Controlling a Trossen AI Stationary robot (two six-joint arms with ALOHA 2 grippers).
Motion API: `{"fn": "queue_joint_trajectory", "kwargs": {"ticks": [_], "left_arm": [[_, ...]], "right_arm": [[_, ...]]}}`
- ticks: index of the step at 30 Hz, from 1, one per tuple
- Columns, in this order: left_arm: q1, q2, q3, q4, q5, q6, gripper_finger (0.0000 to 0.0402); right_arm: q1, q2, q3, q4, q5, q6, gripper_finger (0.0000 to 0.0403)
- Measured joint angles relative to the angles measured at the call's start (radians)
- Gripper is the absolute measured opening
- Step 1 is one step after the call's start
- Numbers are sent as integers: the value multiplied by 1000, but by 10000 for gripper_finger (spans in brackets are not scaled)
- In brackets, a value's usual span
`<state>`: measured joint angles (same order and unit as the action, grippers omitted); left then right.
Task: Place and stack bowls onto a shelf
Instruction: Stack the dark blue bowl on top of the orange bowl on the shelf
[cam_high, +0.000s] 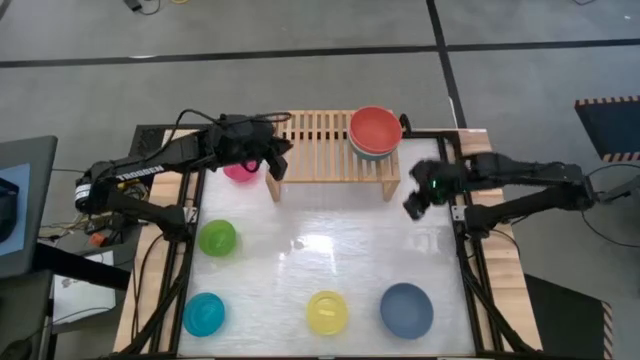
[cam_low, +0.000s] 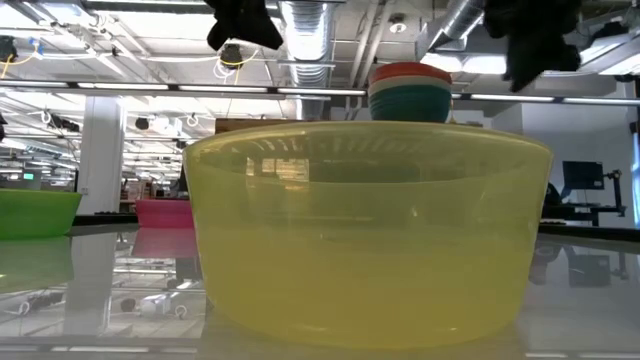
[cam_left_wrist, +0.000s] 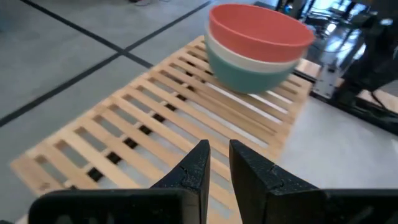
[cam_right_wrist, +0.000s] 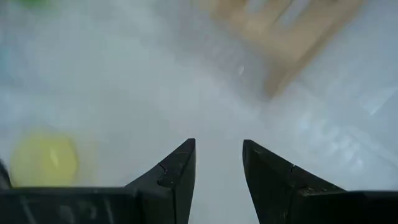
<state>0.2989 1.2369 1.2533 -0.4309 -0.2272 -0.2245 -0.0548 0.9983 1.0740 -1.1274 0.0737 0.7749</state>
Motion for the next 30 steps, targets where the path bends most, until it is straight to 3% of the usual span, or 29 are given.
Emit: {"fn": "queue_joint_trajectory", "kwargs": {"ticks": [8, 15, 24, 30], "left_arm": [[-125, 77, -1, -24, -23, -49, 93], [-190, 212, 0, 85, 44, -111, 122], [-272, 289, 0, 228, 116, -206, 126], [-329, 289, 0, 209, 106, -204, 126]], "right_arm": [[349, 37, -165, 25, -132, 155, 174], [609, 107, -269, 274, -179, 308, 227], [708, 273, -314, 456, -163, 314, 228], [714, 414, -313, 466, -155, 319, 188]]}}
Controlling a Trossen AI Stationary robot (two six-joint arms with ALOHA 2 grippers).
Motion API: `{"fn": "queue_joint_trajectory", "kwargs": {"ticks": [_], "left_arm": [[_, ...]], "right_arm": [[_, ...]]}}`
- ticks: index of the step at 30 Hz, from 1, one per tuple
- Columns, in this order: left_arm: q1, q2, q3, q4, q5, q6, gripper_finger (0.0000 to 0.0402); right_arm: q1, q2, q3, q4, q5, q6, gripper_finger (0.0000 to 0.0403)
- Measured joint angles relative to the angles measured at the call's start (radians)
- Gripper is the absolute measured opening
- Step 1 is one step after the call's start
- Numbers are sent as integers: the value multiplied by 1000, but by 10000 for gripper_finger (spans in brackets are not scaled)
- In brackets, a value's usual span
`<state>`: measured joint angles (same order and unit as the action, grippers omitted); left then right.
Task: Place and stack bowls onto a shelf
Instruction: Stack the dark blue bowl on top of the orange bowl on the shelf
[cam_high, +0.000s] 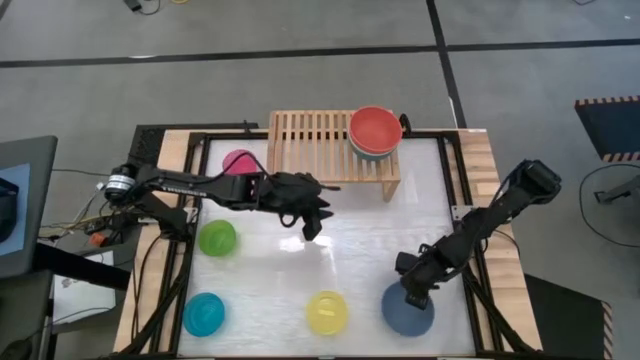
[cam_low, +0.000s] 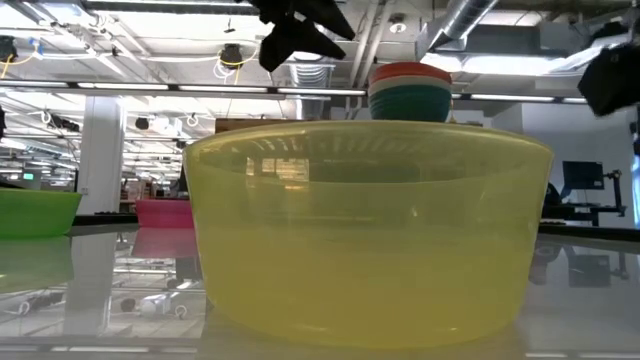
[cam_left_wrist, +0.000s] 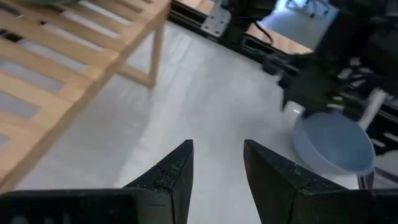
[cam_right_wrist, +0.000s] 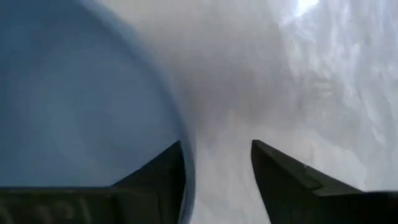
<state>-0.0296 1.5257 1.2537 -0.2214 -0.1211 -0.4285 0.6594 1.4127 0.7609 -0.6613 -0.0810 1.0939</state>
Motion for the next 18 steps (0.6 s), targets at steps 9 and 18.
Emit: {"fn": "queue_joint_trajectory", "kwargs": {"ticks": [9, 18], "left_arm": [[11, 0, 0, 53, 42, 121, 127], [41, 48, 4, 177, 104, 156, 174]], "right_arm": [[-36, -22, 26, -70, 89, 255, 25], [-263, 48, 371, -482, 429, 156, 24]]}}
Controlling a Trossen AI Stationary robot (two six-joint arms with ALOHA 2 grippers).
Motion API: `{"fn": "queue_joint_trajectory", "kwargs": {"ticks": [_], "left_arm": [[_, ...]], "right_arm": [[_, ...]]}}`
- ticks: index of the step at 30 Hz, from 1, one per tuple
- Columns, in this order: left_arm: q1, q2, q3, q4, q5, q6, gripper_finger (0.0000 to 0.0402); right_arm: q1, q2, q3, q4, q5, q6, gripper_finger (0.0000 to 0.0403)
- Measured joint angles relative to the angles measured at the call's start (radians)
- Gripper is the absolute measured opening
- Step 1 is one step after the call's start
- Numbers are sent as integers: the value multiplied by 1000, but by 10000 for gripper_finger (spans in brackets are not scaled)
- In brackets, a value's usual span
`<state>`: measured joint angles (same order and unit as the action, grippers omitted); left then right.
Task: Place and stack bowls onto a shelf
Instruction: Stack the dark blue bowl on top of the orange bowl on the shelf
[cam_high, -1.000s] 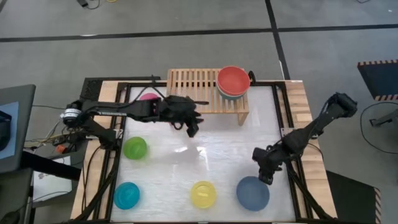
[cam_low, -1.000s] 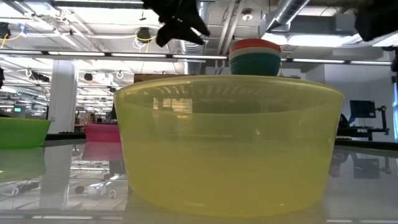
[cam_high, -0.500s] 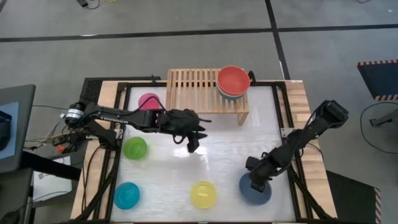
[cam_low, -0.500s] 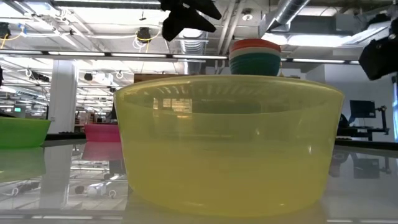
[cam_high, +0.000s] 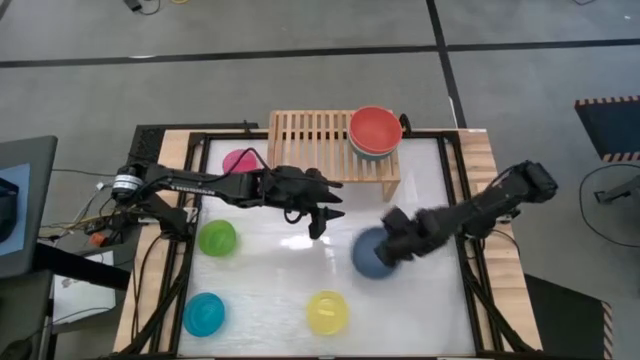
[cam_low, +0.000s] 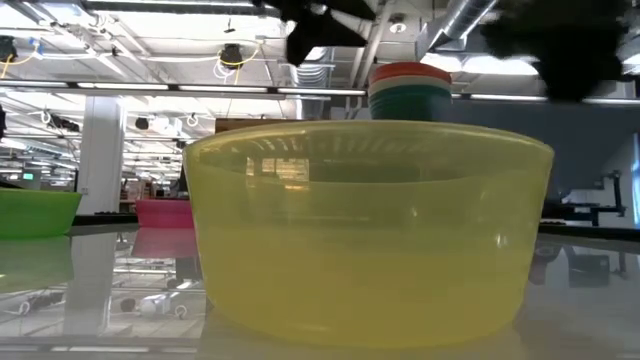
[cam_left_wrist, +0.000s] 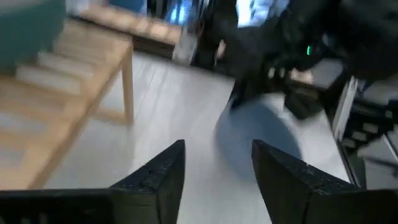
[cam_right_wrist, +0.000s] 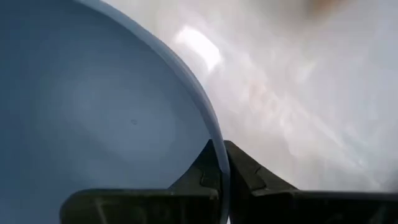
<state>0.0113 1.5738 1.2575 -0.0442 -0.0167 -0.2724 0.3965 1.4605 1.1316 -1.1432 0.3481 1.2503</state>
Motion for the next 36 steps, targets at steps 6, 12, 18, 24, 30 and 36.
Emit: {"fn": "queue_joint_trajectory", "kwargs": {"ticks": [6, 12, 18, 24, 30, 36], "left_arm": [[-7, 35, 32, -46, 15, 52, 193], [-9, 25, 39, -108, -44, 132, 192], [-10, 27, 41, -114, -42, 193, 153], [10, 28, 41, -118, -96, 218, 54], [25, 31, 39, -126, -108, 214, 5], [45, 27, 70, -147, -77, 186, 0]], "right_arm": [[-105, 133, 249, -95, 137, -117, 24], [-116, 171, 395, -159, 211, -192, 24], [-111, 176, 456, -170, 254, -294, 27], [-113, 172, 474, -166, 260, -325, 43], [-104, 170, 530, -150, 256, -401, 86], [-104, 169, 690, -195, 246, -555, 138]]}}
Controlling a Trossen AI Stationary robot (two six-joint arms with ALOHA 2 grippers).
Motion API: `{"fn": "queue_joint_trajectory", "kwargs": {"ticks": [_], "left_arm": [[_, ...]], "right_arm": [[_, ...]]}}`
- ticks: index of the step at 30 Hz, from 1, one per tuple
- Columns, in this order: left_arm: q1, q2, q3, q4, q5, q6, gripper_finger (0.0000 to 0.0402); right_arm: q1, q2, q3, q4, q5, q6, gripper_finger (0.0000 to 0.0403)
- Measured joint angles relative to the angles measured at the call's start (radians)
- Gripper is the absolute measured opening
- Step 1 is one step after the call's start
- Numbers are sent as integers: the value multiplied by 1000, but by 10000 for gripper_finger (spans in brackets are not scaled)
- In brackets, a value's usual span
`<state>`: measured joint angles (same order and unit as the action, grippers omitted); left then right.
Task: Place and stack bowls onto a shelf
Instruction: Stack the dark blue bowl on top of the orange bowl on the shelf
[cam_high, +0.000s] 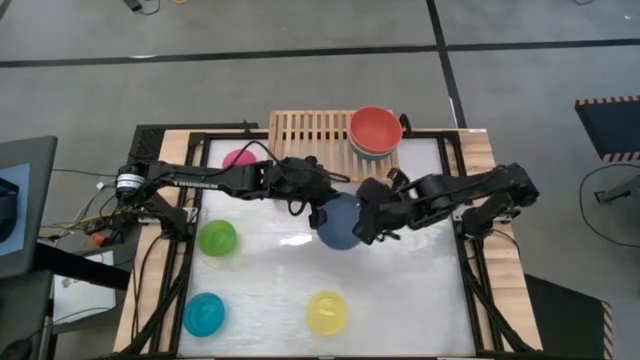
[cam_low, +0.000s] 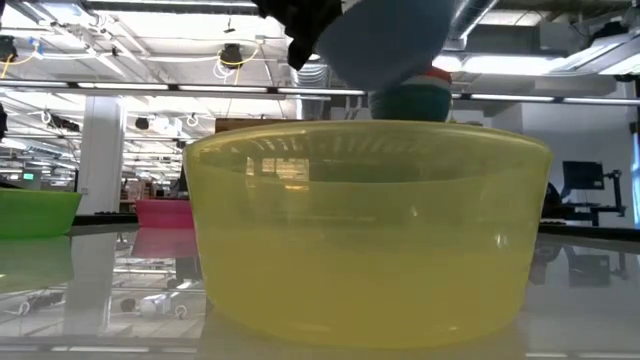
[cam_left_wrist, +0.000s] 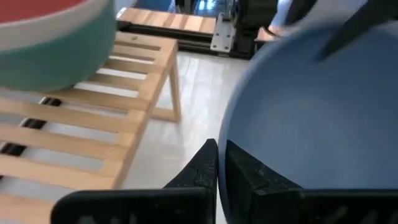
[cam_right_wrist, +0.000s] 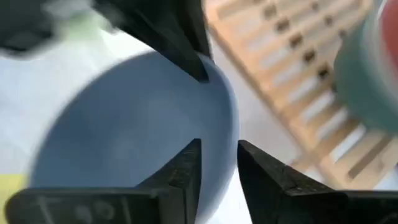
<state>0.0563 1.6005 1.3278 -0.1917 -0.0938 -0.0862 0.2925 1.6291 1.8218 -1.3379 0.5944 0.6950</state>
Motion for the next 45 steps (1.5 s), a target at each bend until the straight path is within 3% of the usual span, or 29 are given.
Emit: {"fn": "queue_joint_trajectory", "kwargs": {"ticks": [7, 13, 20, 26, 31, 34, 40, 45], "left_arm": [[24, 0, 134, -5, -13, 58, 0], [131, 23, 268, 80, -149, -12, 0], [281, 177, 504, 94, -125, -111, 0], [335, 365, 790, -162, -87, -157, 0], [348, 482, 969, -266, -86, -143, 0], [351, 525, 1026, -320, -76, -136, 0], [355, 534, 1022, -381, -24, -136, 1], [362, 533, 1022, -437, -16, -142, 37]], "right_arm": [[-5, -2, 313, -70, 48, -87, 209], [-7, -11, 530, -196, 172, -26, 227], [-1, -81, 510, -231, 204, -13, 224], [1, -106, 510, -236, 220, -7, 223], [8, -128, 510, -235, 229, -7, 223], [8, -133, 510, -235, 245, -9, 223], [7, -139, 509, -234, 246, -18, 223], [-8, -139, 509, -234, 247, -38, 223]]}}
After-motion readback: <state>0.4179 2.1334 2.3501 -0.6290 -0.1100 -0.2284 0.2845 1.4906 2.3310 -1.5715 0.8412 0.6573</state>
